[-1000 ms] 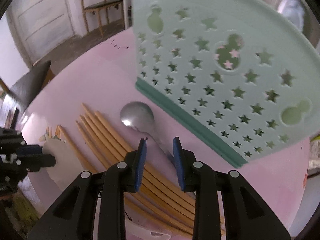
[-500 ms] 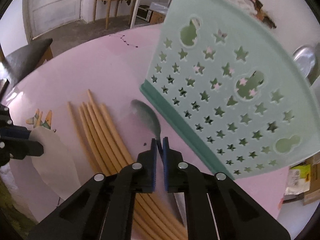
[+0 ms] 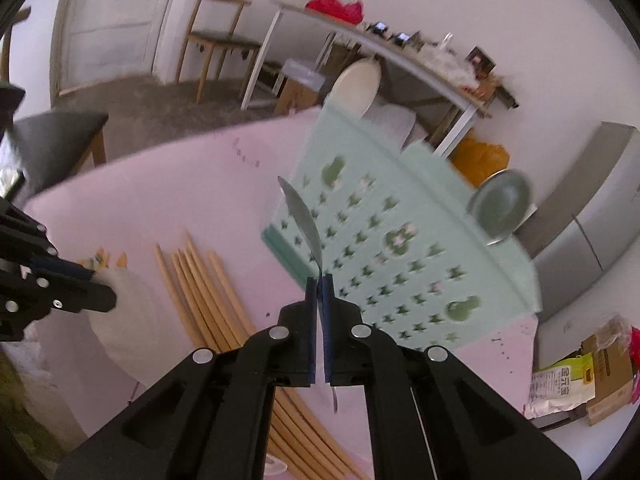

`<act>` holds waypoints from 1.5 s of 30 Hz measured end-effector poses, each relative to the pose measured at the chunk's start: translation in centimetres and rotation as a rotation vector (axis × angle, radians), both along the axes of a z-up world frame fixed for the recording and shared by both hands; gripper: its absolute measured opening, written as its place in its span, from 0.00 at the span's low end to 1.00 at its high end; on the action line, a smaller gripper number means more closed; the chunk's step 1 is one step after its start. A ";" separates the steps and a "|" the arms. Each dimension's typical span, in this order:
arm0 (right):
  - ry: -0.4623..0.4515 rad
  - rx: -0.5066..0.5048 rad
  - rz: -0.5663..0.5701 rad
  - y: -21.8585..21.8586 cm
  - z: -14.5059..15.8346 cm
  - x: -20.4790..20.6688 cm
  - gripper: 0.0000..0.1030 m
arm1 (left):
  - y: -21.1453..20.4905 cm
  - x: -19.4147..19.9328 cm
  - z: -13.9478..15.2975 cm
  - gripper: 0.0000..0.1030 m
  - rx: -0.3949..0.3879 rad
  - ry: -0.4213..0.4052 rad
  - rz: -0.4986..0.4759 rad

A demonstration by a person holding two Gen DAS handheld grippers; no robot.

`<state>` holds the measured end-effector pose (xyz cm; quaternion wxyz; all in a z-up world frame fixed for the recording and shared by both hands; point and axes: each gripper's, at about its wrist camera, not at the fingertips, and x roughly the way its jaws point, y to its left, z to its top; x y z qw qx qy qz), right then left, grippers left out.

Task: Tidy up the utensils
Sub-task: 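Carry the white rice paddle with the left gripper while the right carries the silver spoon to the holder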

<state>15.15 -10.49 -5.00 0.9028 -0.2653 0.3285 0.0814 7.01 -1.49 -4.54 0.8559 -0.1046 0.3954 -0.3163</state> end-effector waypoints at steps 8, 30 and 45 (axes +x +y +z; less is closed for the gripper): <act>-0.136 0.101 -0.047 -2.1 4.7 -3.4 0.02 | -0.3 -1.1 3.1 0.00 -0.032 -0.116 0.000; -0.339 0.351 -0.193 -9.3 10.3 -6.6 0.02 | 2.7 0.3 17.3 0.00 -0.008 -0.530 0.110; -0.342 0.402 -0.233 -12.0 9.2 -6.3 0.02 | -5.0 6.7 18.1 0.00 0.392 -0.526 -0.001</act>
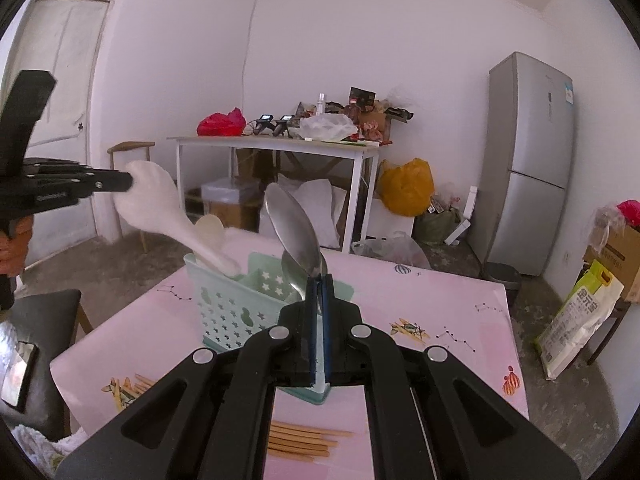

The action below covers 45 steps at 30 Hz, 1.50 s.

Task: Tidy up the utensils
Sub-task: 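Carry the white rice paddle with the left gripper while the right carries the silver spoon to the holder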

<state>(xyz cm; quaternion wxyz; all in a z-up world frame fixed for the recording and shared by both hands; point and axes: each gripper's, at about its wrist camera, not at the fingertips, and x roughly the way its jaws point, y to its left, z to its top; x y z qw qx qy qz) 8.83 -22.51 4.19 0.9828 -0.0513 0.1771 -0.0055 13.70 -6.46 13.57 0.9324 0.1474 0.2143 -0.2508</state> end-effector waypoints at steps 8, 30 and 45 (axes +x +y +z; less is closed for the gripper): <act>0.004 0.019 -0.006 -0.5 -0.4 0.1 0.02 | -3.8 3.6 -1.8 0.00 0.127 0.083 -0.033; -0.056 0.182 0.009 -3.2 1.6 0.5 0.02 | 0.6 2.9 -2.4 0.31 -0.291 0.125 -0.047; -0.118 0.267 0.066 -4.0 4.7 3.2 0.02 | 5.6 0.7 -8.7 0.33 -0.386 0.237 0.071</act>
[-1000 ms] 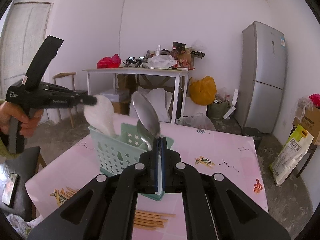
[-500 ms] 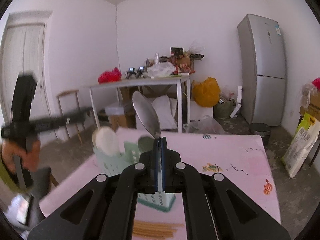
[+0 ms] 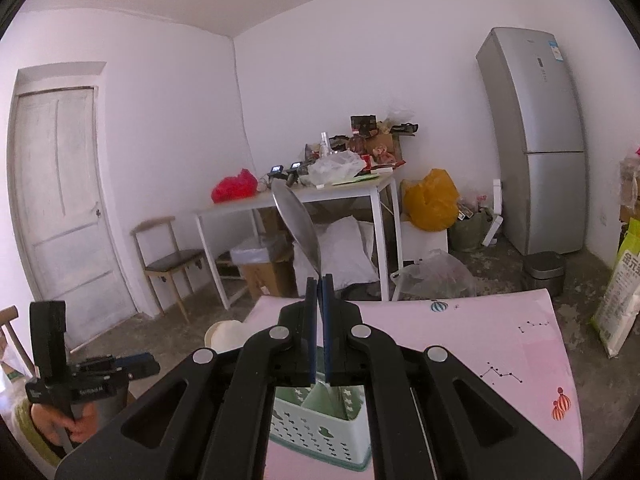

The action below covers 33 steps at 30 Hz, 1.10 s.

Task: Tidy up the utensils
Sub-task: 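Lower the paddle and spoon into the holder and open both grippers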

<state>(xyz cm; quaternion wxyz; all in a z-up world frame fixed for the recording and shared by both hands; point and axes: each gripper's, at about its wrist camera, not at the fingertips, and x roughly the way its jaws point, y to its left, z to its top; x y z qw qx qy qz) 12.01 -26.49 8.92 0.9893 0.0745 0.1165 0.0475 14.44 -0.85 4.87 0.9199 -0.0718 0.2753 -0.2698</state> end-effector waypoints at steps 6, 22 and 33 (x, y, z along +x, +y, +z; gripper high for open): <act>0.066 -0.006 -0.014 0.5 -2.5 2.2 0.02 | -0.2 0.2 -1.9 0.33 0.007 0.031 -0.013; 0.301 -0.016 -0.003 0.5 -8.4 3.7 0.24 | -3.5 1.4 -4.1 0.45 0.059 0.046 -0.115; 0.351 0.306 0.047 -3.4 -9.8 3.9 0.33 | -6.1 4.2 -3.9 0.58 0.052 0.011 -0.164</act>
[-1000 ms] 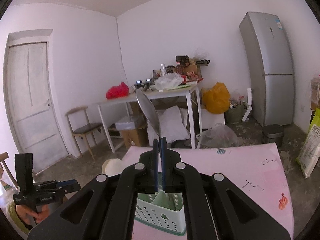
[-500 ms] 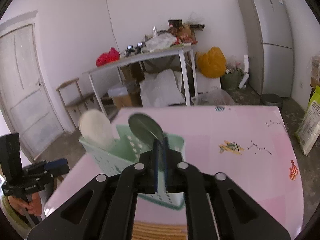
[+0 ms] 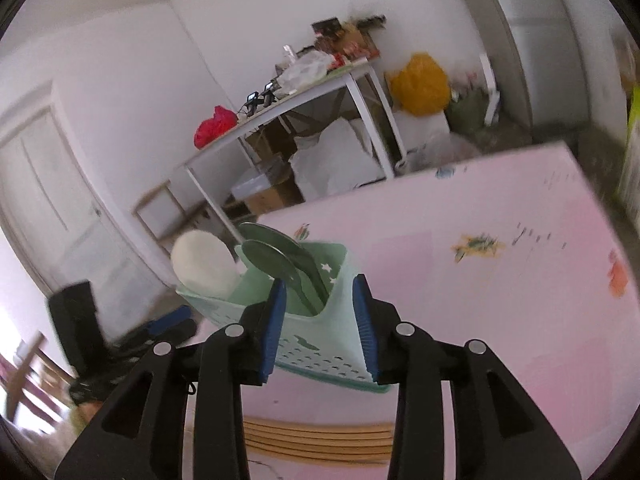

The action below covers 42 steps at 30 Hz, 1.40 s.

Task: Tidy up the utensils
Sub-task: 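Lower the paddle and spoon into the holder and open both grippers, then withdraw both tools from the holder and move them over the chopsticks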

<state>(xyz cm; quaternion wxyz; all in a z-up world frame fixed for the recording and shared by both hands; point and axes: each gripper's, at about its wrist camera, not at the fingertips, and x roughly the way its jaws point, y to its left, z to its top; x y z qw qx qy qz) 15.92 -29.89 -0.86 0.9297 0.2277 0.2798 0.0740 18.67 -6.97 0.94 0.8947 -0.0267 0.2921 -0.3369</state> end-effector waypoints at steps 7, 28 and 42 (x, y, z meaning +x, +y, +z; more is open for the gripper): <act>0.032 0.114 0.044 -0.6 -1.8 0.9 0.33 | -1.2 1.3 -1.0 0.58 -0.040 0.054 -0.033; 0.079 0.202 0.048 -1.3 -2.4 0.8 0.31 | -1.1 -0.9 -0.2 0.57 -0.028 0.086 0.005; 0.010 0.173 -0.040 -3.0 -0.9 -2.6 0.35 | 1.4 -3.1 -0.5 0.64 0.005 0.049 0.039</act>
